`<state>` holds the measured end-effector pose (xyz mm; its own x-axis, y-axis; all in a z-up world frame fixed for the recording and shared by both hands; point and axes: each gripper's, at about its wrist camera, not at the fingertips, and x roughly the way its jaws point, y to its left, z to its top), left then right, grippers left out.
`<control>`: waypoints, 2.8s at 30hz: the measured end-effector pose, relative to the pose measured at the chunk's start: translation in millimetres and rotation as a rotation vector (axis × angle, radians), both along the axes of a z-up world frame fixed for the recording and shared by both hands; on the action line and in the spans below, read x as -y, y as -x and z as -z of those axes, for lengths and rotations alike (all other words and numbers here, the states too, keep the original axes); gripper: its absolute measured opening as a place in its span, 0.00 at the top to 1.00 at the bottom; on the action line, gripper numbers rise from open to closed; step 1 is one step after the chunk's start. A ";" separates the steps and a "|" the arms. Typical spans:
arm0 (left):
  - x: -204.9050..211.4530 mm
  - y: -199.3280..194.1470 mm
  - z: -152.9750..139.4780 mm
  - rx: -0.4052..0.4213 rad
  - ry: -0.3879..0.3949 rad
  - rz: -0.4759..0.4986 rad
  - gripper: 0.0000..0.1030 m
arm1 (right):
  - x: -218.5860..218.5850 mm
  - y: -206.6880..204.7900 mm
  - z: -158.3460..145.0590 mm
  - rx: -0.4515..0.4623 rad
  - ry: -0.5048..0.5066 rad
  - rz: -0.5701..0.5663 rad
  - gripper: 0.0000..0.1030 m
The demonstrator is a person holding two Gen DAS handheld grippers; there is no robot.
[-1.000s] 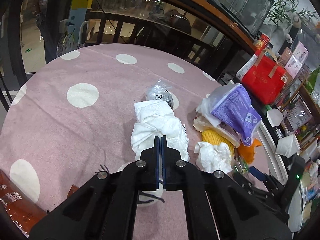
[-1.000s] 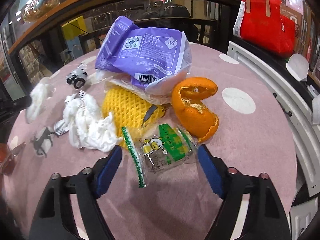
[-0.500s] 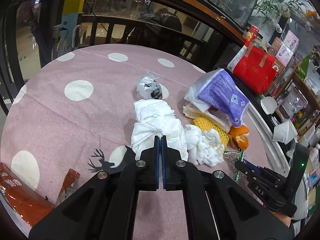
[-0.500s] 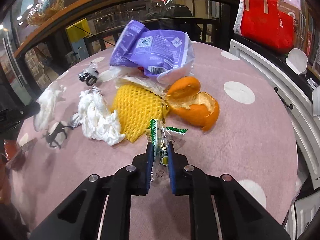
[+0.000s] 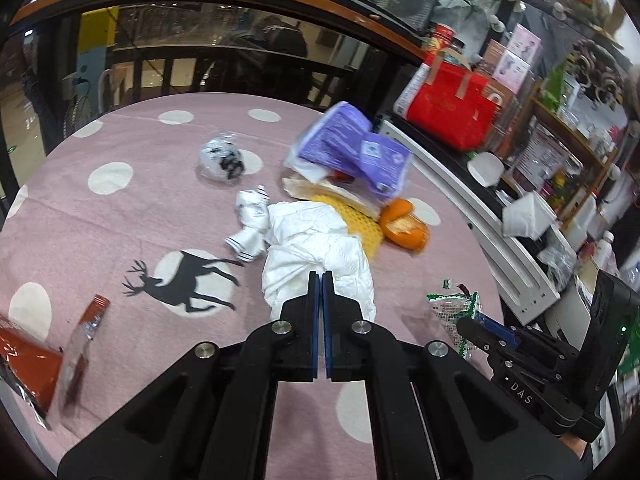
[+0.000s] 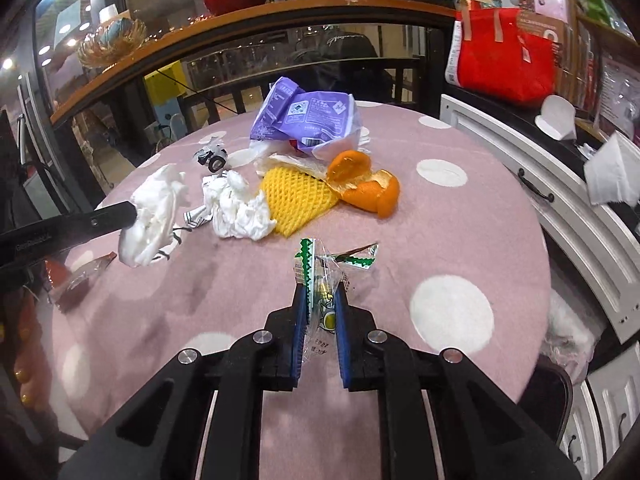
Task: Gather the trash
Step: 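Grasp the white tissue with the left gripper while the right gripper grasps the snack wrapper, then carry the snack wrapper over the bin and open the right gripper, then lower the white tissue into the bin and open the left gripper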
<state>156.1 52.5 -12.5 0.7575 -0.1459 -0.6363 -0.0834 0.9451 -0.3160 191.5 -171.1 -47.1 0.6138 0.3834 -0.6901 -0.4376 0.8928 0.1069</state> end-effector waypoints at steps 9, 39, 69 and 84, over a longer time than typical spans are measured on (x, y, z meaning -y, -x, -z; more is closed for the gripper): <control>60.2 10.5 -2.1 0.004 -0.007 0.149 0.98 | 56.5 46.9 -3.0 0.020 -0.021 0.108 0.86; 260.3 32.9 20.6 -0.035 -0.157 0.638 0.98 | 239.4 69.0 143.1 -0.390 -0.043 0.610 0.83; 366.3 35.3 101.5 -0.216 -0.273 0.930 0.98 | 310.7 120.9 58.6 -0.144 -0.124 0.896 0.39; 411.6 37.3 151.2 -0.294 -0.432 1.040 0.97 | 307.2 125.8 42.8 -0.107 -0.139 0.889 0.36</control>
<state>118.8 -359.1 -163.7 0.2146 -0.3383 -0.9162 0.7795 0.6246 -0.0480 65.7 -478.4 -89.9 0.6587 -0.1172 -0.7432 0.4258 0.8725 0.2398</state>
